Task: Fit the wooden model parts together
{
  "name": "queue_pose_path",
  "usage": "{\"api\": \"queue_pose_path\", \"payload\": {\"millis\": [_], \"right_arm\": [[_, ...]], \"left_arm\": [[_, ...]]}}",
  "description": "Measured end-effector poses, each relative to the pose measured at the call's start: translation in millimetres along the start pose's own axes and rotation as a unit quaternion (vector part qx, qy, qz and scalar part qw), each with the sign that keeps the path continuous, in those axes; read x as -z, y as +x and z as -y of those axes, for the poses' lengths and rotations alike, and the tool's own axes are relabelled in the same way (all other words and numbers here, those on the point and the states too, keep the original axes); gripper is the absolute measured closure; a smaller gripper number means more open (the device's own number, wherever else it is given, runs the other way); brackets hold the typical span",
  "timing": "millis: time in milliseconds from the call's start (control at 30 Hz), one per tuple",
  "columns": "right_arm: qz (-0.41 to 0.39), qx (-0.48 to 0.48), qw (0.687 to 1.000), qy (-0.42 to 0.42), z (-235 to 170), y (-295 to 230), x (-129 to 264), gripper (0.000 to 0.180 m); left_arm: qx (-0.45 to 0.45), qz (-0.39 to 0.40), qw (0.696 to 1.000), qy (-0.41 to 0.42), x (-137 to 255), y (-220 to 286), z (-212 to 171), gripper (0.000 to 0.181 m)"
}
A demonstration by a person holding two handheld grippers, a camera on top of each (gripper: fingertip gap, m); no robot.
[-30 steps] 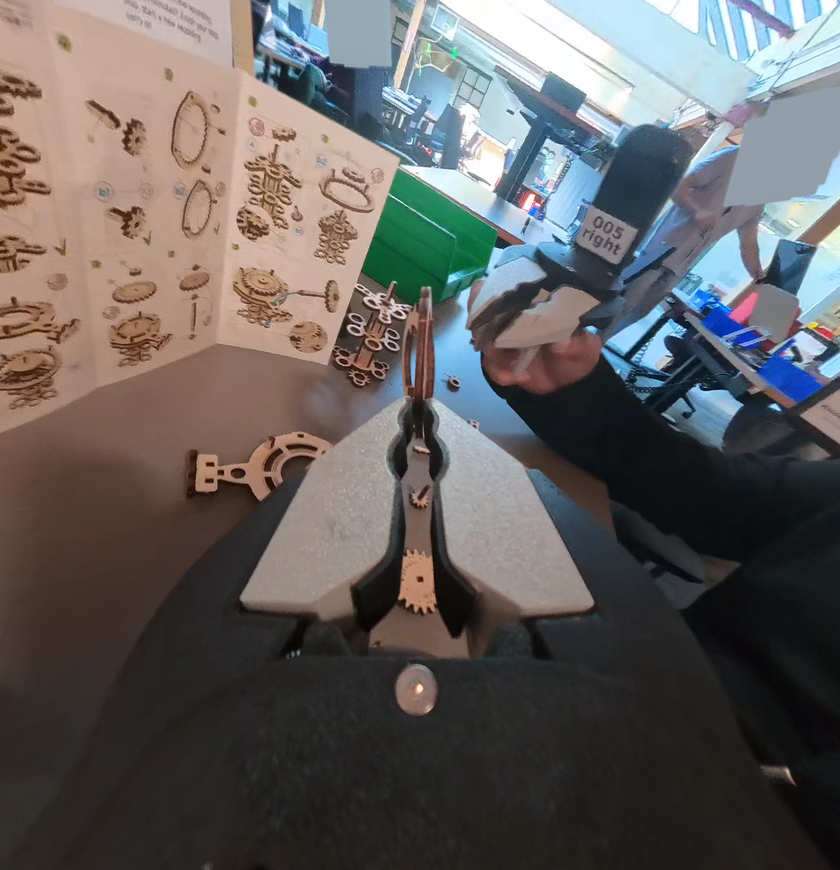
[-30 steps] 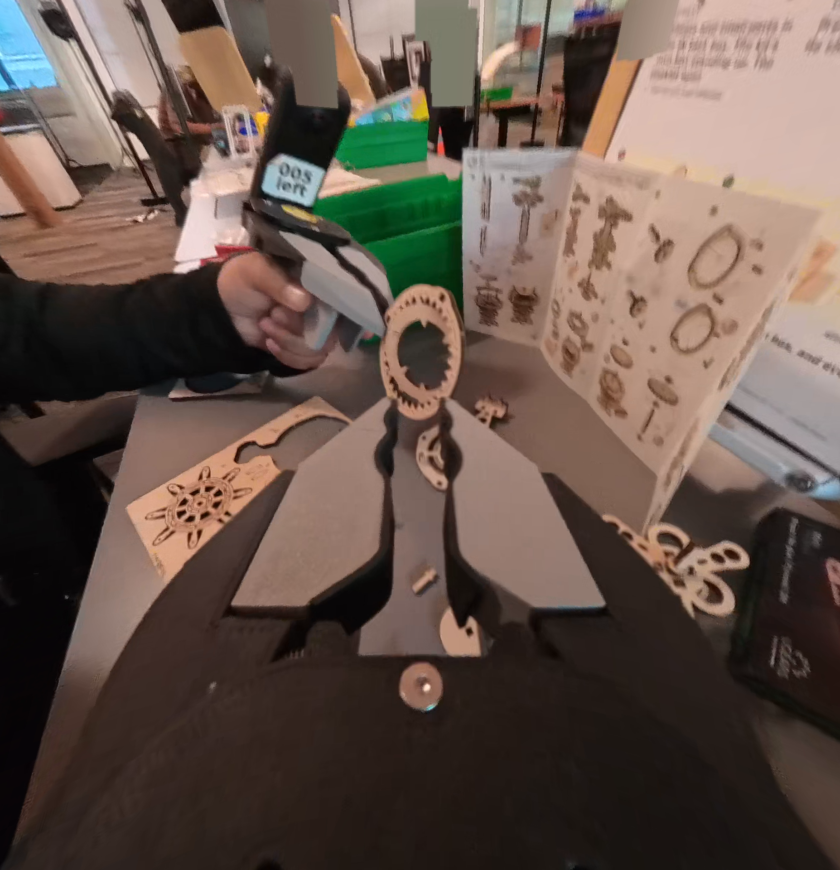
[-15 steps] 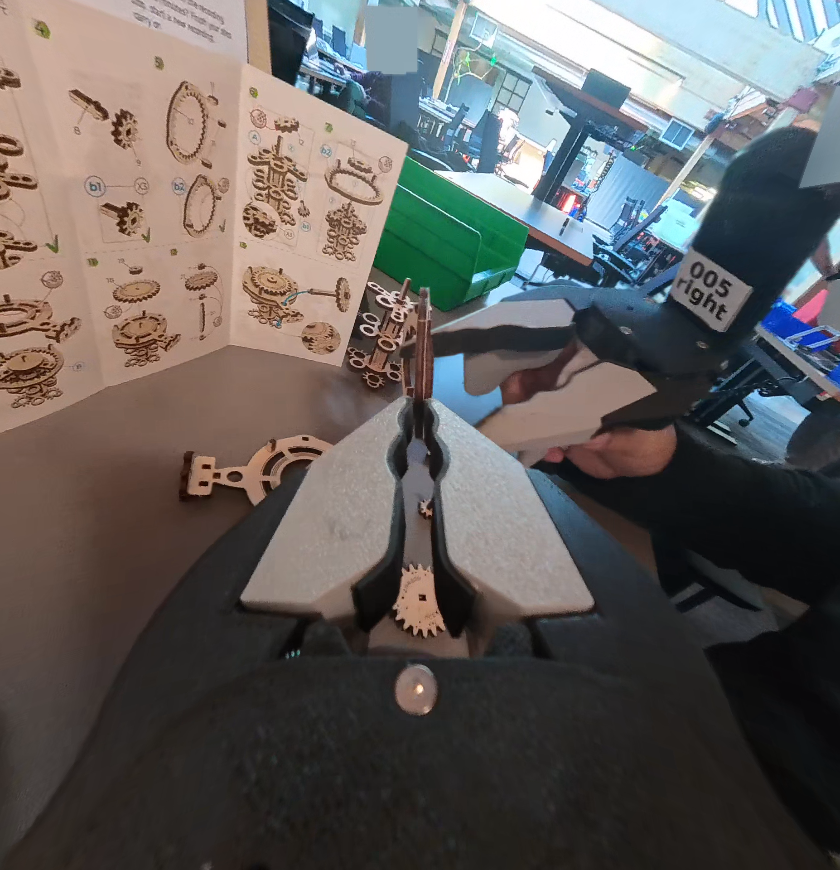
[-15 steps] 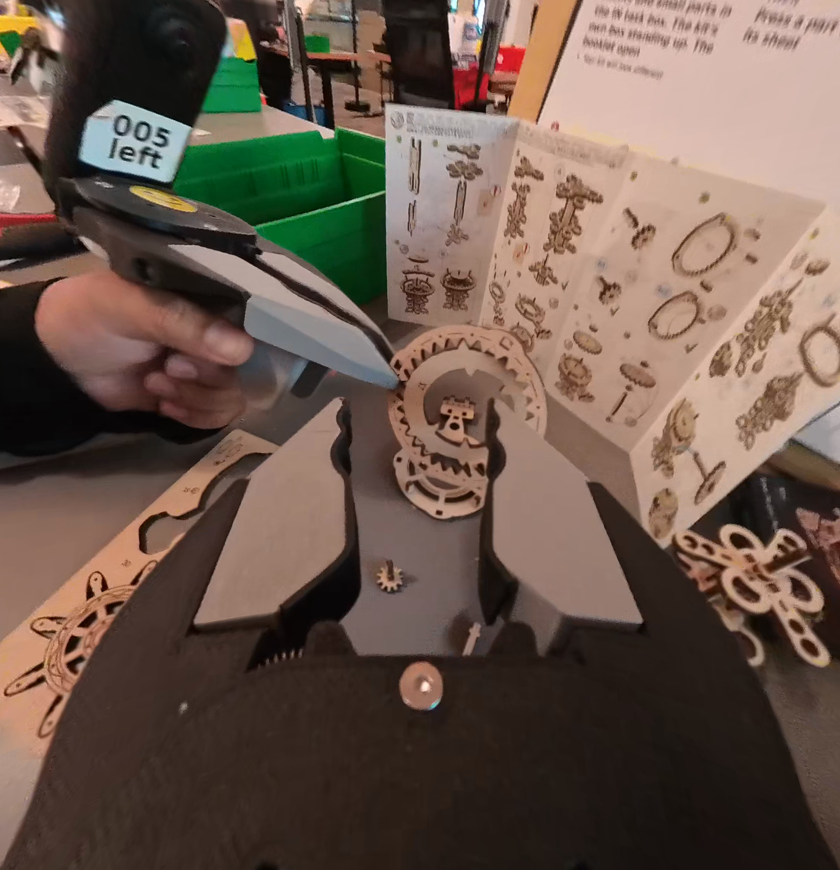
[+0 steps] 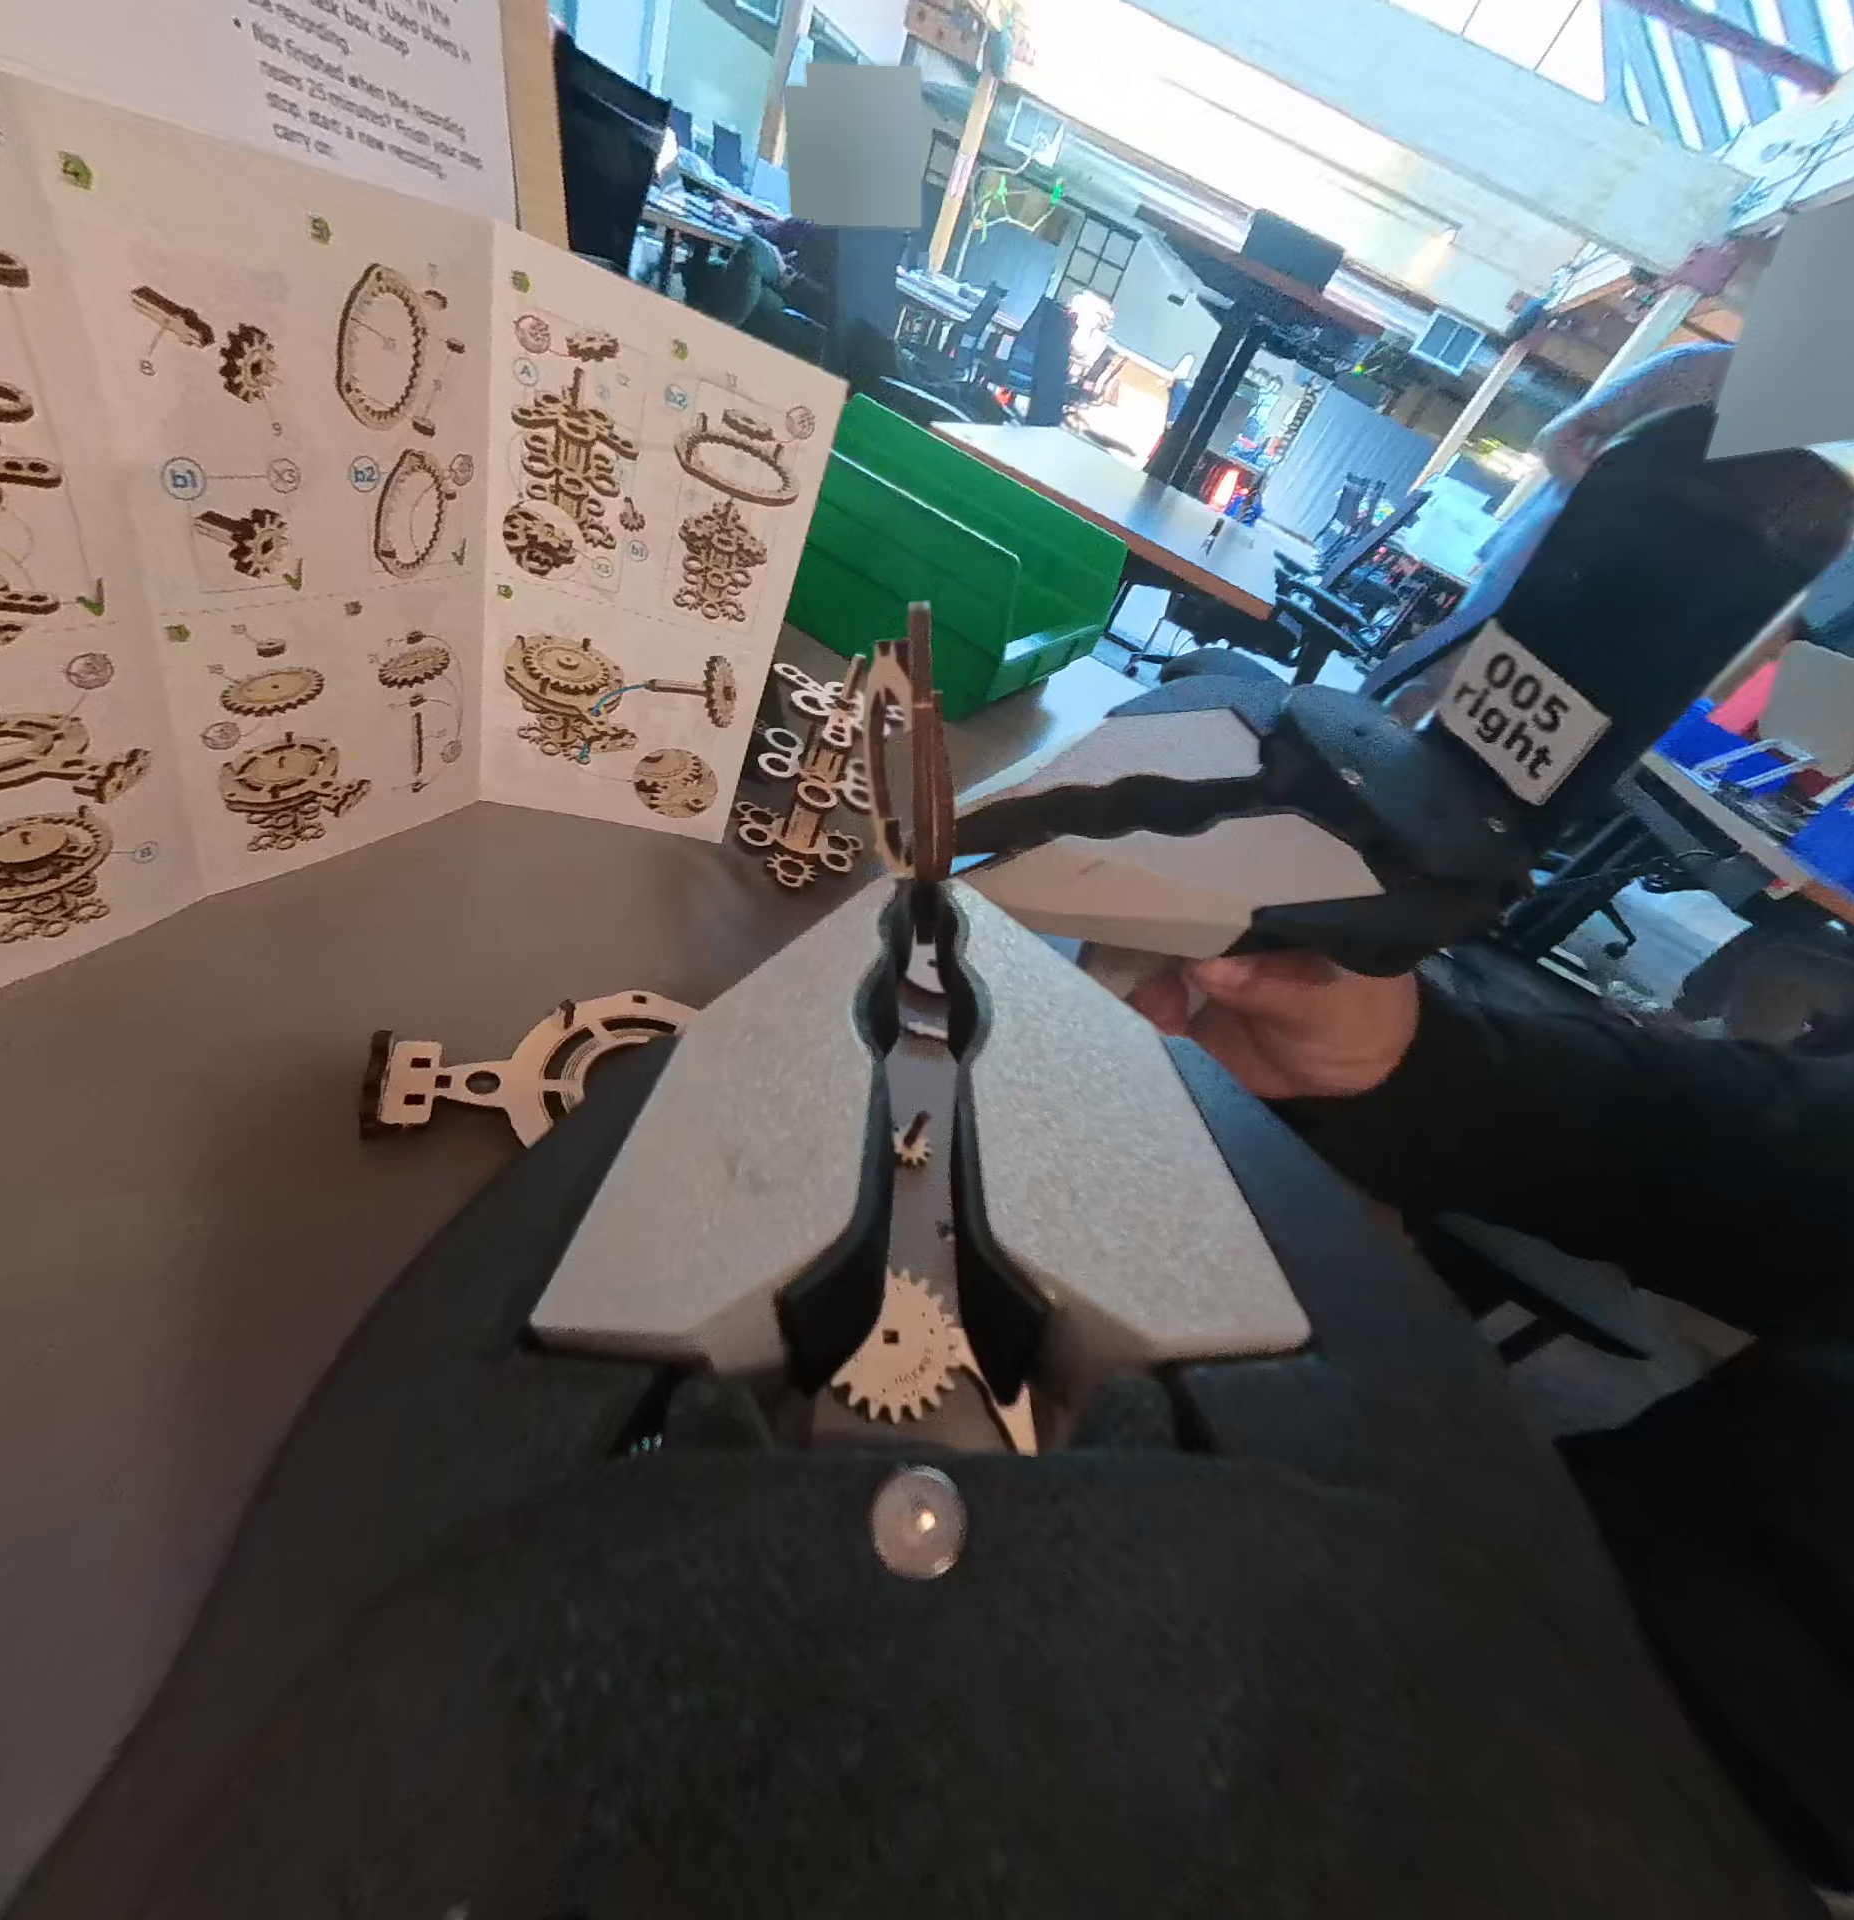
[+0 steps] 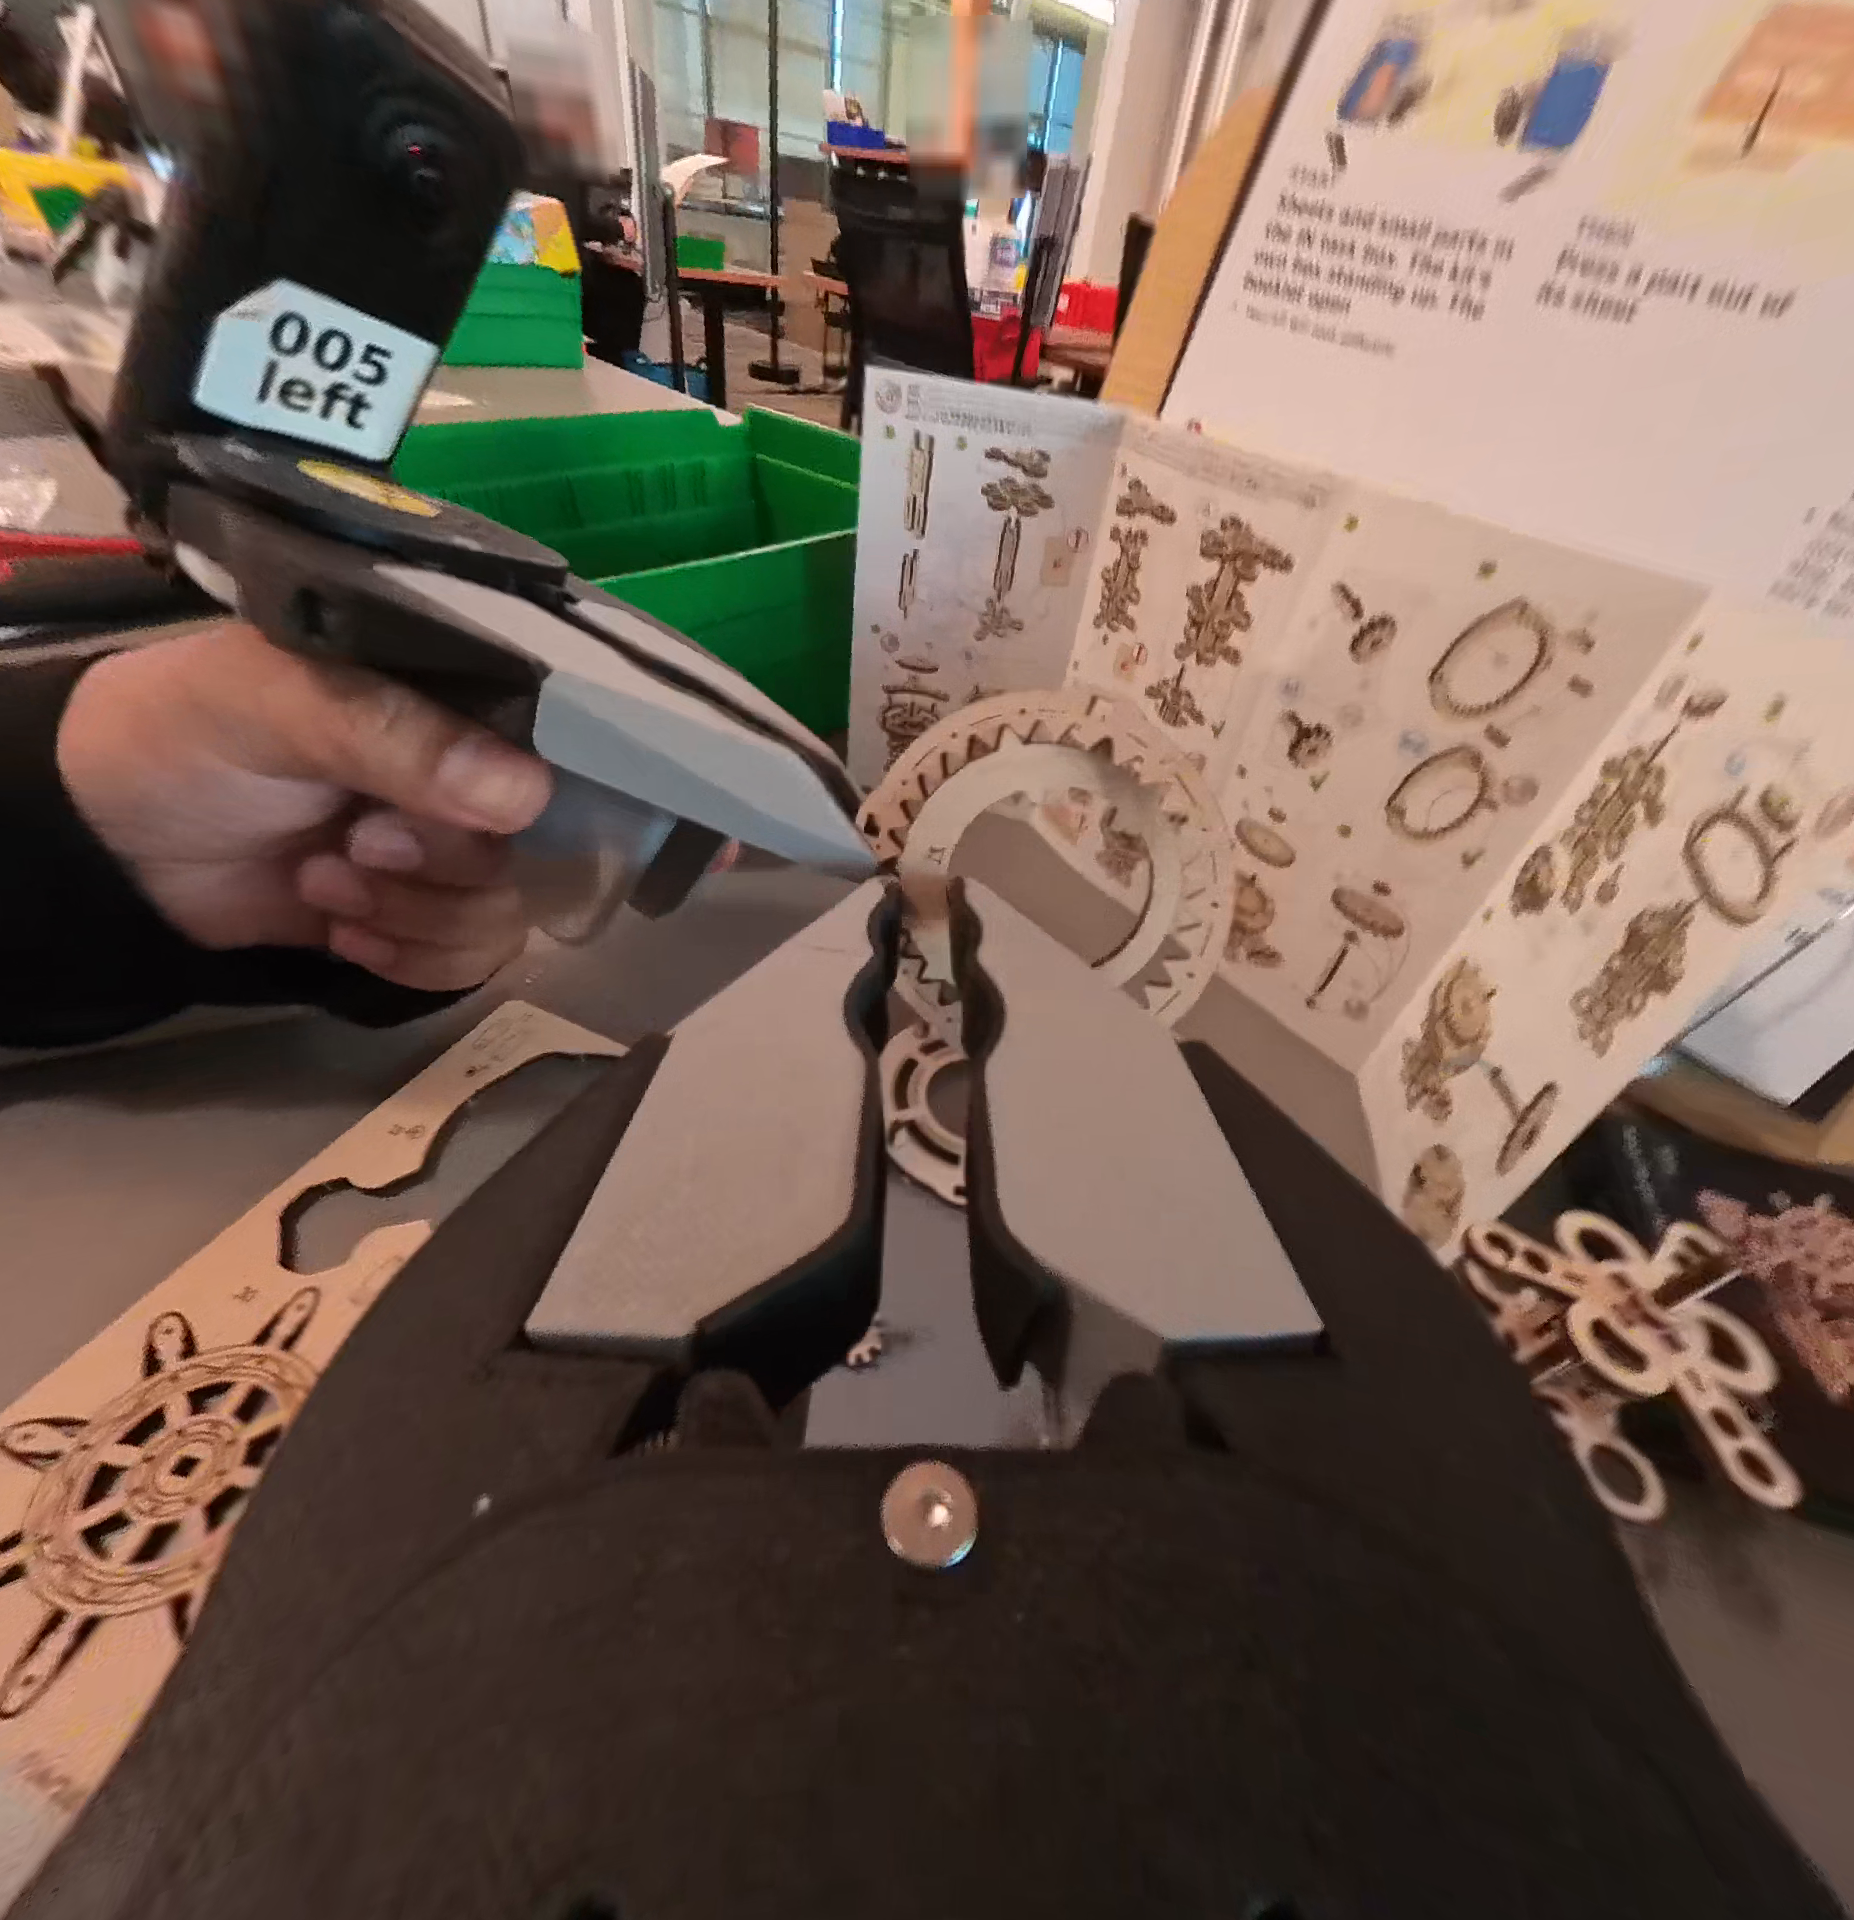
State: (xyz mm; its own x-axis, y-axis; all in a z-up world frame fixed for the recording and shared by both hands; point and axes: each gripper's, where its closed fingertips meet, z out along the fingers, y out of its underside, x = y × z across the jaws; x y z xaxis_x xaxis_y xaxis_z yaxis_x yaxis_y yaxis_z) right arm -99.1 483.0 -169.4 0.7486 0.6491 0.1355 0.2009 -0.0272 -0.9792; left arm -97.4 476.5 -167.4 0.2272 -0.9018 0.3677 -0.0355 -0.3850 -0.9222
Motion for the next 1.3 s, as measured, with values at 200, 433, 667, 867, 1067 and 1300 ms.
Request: {"api": "queue_pose_path", "payload": {"millis": [200,433,667,867,1067,1300], "right_arm": [[0.085,-0.061,0.994,-0.028,-8.5,-6.1,2.7,0.175],[0.117,-0.077,0.990,-0.037,-12.5,-6.4,8.8,0.176],[0.103,-0.145,0.983,0.035,5.3,36.3,36.5,0.176],[0.133,-0.159,0.977,0.040,4.7,25.3,33.6,0.176],[0.160,-0.163,0.973,0.024,2.0,1.5,17.2,0.175],[0.182,-0.194,0.964,0.024,0.3,-5.1,15.0,0.175]], "left_arm": [[-0.054,0.005,0.998,-0.040,1.2,-1.4,-8.7,0.181],[-0.086,0.039,0.994,-0.059,0.2,-6.9,-12.4,0.180],[-0.115,0.042,0.991,-0.051,10.1,-10.3,-5.8,0.181],[-0.035,-0.018,0.996,-0.084,-10.8,3.4,-24.6,0.147],[-0.037,-0.043,0.997,-0.045,-16.3,18.2,-14.3,0.164],[0.001,-0.056,0.997,-0.046,-11.8,12.1,-17.1,0.181]]}}
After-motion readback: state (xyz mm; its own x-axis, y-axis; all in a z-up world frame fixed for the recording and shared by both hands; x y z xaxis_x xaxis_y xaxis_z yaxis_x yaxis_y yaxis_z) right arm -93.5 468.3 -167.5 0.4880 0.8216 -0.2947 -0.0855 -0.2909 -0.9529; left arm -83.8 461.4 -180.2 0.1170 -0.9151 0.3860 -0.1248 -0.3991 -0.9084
